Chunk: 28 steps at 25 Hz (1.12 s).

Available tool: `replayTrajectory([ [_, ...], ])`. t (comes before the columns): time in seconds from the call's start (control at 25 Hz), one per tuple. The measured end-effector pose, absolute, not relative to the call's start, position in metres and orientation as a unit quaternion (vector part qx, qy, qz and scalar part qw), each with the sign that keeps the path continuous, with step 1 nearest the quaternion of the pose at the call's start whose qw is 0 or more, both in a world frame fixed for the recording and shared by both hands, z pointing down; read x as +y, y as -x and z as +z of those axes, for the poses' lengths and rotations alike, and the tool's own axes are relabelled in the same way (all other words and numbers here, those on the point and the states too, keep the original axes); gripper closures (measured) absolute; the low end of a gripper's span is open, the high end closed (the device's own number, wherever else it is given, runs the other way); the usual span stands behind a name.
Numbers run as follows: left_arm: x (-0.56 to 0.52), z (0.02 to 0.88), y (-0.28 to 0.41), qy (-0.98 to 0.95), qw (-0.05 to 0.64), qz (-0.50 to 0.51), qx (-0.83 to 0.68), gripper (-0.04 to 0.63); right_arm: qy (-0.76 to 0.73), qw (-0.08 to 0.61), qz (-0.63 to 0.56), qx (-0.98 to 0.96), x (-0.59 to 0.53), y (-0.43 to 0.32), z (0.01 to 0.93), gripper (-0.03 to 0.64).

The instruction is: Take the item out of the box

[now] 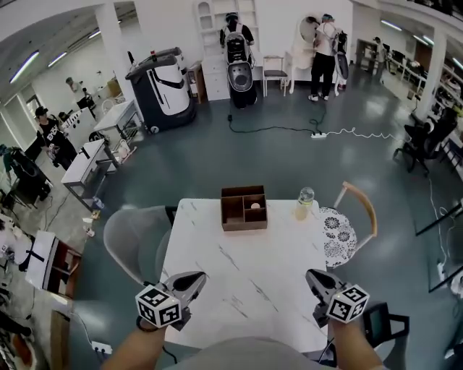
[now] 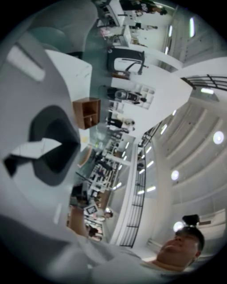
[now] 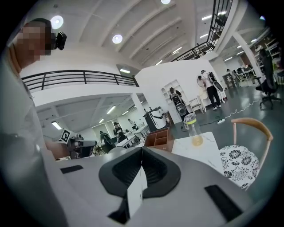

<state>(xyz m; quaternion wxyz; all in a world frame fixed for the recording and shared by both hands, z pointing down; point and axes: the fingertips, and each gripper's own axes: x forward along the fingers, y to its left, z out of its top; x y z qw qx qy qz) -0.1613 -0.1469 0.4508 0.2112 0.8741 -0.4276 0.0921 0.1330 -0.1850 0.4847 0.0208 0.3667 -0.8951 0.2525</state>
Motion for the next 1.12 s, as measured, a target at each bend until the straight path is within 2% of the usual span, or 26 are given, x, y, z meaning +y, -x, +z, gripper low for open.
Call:
replayTrajectory([
  [0.24, -0.198, 0.465, 0.163, -0.890, 0.188, 0.174, -0.379, 0.589, -0.386, 0.048, 0.239, -0.890, -0.188, -0.116, 0.476, 0.608],
  [0.44, -0.232, 0.467, 0.147, -0.892, 0.217, 0.201, -0.341, 0.586, -0.380, 0.059, 0.227, -0.895, -0.200, -0.105, 0.472, 0.609],
  [0.64, -0.270, 0.467, 0.131, -0.885, 0.228, 0.229, -0.336, 0.522, -0.370, 0.056, 0.224, -0.900, -0.210, -0.100, 0.479, 0.609],
  [0.88, -0.324, 0.475, 0.102, -0.866, 0.238, 0.272, -0.347, 0.486, -0.358, 0.051, 0.230, -0.903, -0.210, -0.095, 0.492, 0.609],
  [1.12, -0.383, 0.497, 0.071, -0.839, 0.288, 0.295, -0.355, 0.465, -0.348, 0.050, 0.234, -0.906, -0.218, -0.089, 0.507, 0.609],
])
